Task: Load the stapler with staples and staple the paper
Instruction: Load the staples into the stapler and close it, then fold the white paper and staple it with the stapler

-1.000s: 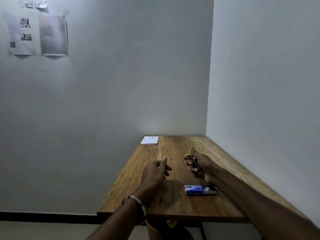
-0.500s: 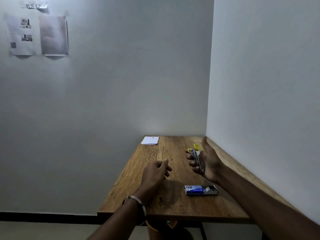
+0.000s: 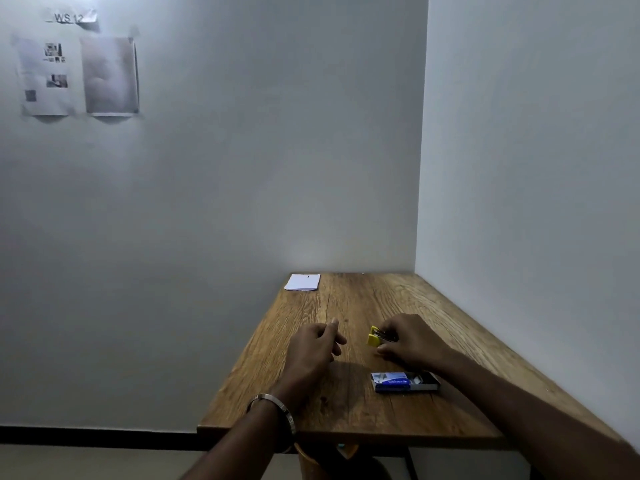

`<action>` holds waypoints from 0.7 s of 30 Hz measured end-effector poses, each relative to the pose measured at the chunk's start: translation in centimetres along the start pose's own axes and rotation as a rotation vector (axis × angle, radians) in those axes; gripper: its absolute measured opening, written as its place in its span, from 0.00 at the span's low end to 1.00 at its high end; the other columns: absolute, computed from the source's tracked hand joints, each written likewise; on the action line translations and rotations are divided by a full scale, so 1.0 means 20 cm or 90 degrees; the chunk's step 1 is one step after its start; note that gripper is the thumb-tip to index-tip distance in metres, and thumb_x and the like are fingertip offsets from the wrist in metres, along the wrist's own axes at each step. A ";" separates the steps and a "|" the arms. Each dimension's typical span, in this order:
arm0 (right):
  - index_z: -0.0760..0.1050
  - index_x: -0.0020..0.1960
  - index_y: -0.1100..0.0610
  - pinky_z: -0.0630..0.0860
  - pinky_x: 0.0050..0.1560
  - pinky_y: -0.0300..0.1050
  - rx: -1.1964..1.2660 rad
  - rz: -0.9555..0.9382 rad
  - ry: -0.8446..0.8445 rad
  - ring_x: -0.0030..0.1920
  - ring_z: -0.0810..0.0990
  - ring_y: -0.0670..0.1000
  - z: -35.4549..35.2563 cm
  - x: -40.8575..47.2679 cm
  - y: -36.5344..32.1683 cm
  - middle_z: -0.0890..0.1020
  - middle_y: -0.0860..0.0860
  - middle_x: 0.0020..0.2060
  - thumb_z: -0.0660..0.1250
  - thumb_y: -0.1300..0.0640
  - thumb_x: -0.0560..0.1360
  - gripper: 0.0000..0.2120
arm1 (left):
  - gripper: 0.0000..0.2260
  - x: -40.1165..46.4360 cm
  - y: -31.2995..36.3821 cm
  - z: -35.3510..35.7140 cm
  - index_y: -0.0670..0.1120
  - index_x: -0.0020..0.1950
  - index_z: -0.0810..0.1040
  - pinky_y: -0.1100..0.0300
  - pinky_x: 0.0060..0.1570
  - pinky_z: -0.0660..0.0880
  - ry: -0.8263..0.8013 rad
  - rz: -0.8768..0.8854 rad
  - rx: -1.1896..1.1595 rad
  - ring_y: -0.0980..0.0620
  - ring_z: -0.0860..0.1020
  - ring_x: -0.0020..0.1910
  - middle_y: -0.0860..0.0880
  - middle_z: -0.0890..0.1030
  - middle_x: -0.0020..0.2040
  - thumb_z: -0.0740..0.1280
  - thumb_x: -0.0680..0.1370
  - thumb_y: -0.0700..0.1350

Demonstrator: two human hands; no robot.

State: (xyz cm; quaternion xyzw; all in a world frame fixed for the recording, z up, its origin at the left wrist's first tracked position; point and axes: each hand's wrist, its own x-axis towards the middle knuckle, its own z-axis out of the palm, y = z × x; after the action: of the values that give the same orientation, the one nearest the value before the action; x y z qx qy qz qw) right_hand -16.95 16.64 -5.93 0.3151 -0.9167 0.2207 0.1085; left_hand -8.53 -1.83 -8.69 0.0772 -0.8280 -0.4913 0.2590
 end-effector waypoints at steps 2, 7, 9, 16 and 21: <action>0.81 0.60 0.56 0.77 0.53 0.44 -0.012 -0.007 0.001 0.52 0.79 0.48 0.01 -0.01 0.01 0.83 0.51 0.53 0.76 0.52 0.71 0.19 | 0.19 0.00 0.00 0.00 0.50 0.39 0.82 0.62 0.35 0.73 0.002 0.000 0.003 0.57 0.80 0.35 0.52 0.83 0.35 0.58 0.82 0.56; 0.81 0.60 0.56 0.74 0.48 0.40 -0.018 -0.002 -0.007 0.51 0.79 0.48 0.01 -0.01 0.05 0.83 0.52 0.53 0.76 0.53 0.71 0.18 | 0.18 -0.01 0.00 0.00 0.50 0.39 0.82 0.62 0.35 0.73 0.006 0.011 0.008 0.57 0.79 0.33 0.52 0.82 0.34 0.59 0.82 0.55; 0.81 0.60 0.56 0.76 0.52 0.44 -0.019 0.000 -0.020 0.52 0.79 0.49 0.01 -0.01 0.06 0.83 0.52 0.54 0.75 0.52 0.72 0.18 | 0.18 -0.01 0.00 0.00 0.50 0.39 0.82 0.62 0.35 0.73 0.006 0.014 0.004 0.57 0.79 0.33 0.52 0.82 0.34 0.59 0.82 0.55; 0.77 0.65 0.55 0.75 0.56 0.45 0.006 -0.006 -0.016 0.56 0.78 0.49 0.01 -0.02 0.05 0.81 0.52 0.58 0.70 0.48 0.76 0.19 | 0.16 -0.01 0.01 0.01 0.50 0.42 0.83 0.62 0.37 0.73 0.020 0.033 0.071 0.59 0.79 0.35 0.54 0.82 0.35 0.61 0.81 0.55; 0.71 0.71 0.53 0.72 0.60 0.42 -0.020 -0.028 -0.035 0.62 0.75 0.49 0.02 -0.02 0.03 0.77 0.51 0.65 0.68 0.45 0.77 0.26 | 0.10 -0.01 0.01 0.01 0.52 0.48 0.80 0.59 0.41 0.78 0.087 0.138 0.314 0.58 0.76 0.40 0.55 0.80 0.43 0.62 0.80 0.54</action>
State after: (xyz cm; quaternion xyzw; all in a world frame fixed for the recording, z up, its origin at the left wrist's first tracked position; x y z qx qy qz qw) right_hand -17.05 16.97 -6.58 0.3391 -0.9155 0.1952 0.0932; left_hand -8.39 -1.54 -8.67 0.0822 -0.9068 -0.2377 0.3384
